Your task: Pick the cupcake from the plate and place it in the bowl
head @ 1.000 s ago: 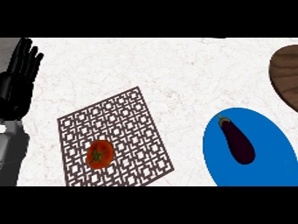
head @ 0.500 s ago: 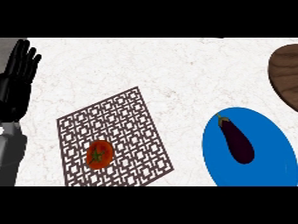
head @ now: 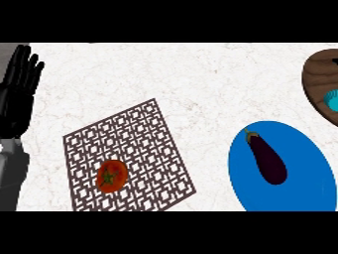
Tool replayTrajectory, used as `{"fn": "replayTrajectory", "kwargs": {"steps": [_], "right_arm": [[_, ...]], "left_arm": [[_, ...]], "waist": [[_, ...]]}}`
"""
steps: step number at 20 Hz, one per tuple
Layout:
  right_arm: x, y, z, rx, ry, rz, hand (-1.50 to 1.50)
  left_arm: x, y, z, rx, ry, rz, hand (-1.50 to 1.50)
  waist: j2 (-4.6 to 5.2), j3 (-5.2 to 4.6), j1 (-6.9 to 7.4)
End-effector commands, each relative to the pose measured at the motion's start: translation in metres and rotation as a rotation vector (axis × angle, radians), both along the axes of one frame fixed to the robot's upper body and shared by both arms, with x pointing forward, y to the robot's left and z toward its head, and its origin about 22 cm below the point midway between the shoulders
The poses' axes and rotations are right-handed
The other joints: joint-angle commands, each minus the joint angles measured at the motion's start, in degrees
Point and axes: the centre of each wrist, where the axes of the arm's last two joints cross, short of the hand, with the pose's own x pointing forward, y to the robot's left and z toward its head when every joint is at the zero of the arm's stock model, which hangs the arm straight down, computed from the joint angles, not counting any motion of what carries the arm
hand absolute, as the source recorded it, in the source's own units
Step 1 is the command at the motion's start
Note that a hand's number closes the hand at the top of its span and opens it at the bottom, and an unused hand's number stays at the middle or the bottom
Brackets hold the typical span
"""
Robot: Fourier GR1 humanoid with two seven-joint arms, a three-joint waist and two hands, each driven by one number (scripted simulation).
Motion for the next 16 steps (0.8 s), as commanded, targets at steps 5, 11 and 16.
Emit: {"fn": "replayTrajectory", "kwargs": {"steps": [5, 11, 16], "right_arm": [[-0.007, -0.024, 0.027, 0.409, -0.068, -0.05, -1.5], [-0.023, -0.045, 0.041, 0.486, -0.065, -0.174, -1.5], [-0.031, -0.055, 0.047, 0.525, -0.066, -0.216, -1.5]], "left_arm": [[-0.001, 0.002, -0.002, 0.007, -0.006, -0.005, 0.0], [0.002, 0.0, 0.011, 0.004, -0.034, -0.017, 0.0], [0.005, -0.005, 0.017, -0.005, -0.037, -0.023, 0.0]], "waist": [[0.45, 0.07, 0.21], [1.1, 0.36, 1.02], [1.78, 0.8, 0.91]]}}
